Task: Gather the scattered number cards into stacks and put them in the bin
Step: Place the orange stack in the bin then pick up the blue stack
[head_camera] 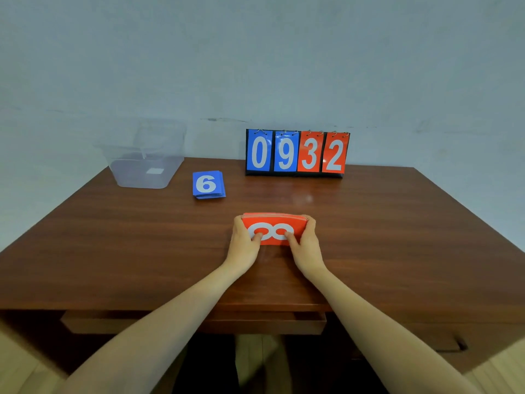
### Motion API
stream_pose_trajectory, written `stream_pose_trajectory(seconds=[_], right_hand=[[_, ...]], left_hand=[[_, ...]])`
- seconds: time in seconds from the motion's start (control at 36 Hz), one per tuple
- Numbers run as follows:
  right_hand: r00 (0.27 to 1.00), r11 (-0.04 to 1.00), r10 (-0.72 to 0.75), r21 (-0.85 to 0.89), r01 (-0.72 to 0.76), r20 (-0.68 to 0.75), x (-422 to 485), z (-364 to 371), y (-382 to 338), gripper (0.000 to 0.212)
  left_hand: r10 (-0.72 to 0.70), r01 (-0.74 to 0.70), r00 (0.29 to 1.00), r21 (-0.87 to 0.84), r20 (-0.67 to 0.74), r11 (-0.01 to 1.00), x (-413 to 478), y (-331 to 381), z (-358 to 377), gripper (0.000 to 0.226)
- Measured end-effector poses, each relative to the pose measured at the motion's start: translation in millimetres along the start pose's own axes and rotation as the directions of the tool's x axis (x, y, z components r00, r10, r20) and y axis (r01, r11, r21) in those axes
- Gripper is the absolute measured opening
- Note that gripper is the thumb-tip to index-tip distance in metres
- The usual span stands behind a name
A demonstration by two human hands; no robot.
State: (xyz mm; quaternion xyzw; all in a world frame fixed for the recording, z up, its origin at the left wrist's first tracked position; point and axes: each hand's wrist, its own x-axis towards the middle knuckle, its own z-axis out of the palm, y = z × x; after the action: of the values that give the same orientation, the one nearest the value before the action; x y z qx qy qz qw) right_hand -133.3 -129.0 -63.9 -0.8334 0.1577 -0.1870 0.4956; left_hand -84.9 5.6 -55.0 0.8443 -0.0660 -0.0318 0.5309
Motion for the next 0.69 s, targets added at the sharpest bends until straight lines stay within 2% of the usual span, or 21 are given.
stream_pose_trajectory(seconds=[0.11, 0.28, 0.39, 0.5, 0.58, 0.69], right_hand=[[0.996, 0.991, -0.084, -0.106, 0.083, -0.003, -9, 3, -4, 0.071], [0.996, 0.988, -0.078, -0.137, 0.073, -0.033, -4, 9, -1, 0.07], [0.99, 0.982, -0.143, -0.126, 0.14, -0.016, 26, 9, -8, 0.074], [0.977, 0.972, -0.214, -0.098, 0.214, 0.013, 82, 15, -29, 0.068], [0.964, 0.963, -0.265, -0.047, 0.266, 0.02, 128, 23, -47, 0.063], [0.95, 0.948, -0.31, -0.059, 0.312, 0.035, 190, 31, -90, 0.06]], left_hand=[[0.072, -0.07, 0.997, 0.1, -0.013, 0.992, -11, -9, 3, 0.064], [0.011, -0.001, 0.999, 0.2, -0.045, 0.98, -1, -10, 4, 0.055], [0.046, -0.041, 0.999, 0.162, -0.03, 0.986, 28, 0, 1, 0.064], [0.192, -0.184, 0.974, 0.077, -0.122, 0.98, 75, 22, -11, 0.076], [0.246, -0.252, 0.949, -0.01, -0.196, 0.968, 118, 43, -27, 0.07], [0.281, -0.272, 0.926, 0.068, -0.253, 0.96, 173, 72, -50, 0.063]])
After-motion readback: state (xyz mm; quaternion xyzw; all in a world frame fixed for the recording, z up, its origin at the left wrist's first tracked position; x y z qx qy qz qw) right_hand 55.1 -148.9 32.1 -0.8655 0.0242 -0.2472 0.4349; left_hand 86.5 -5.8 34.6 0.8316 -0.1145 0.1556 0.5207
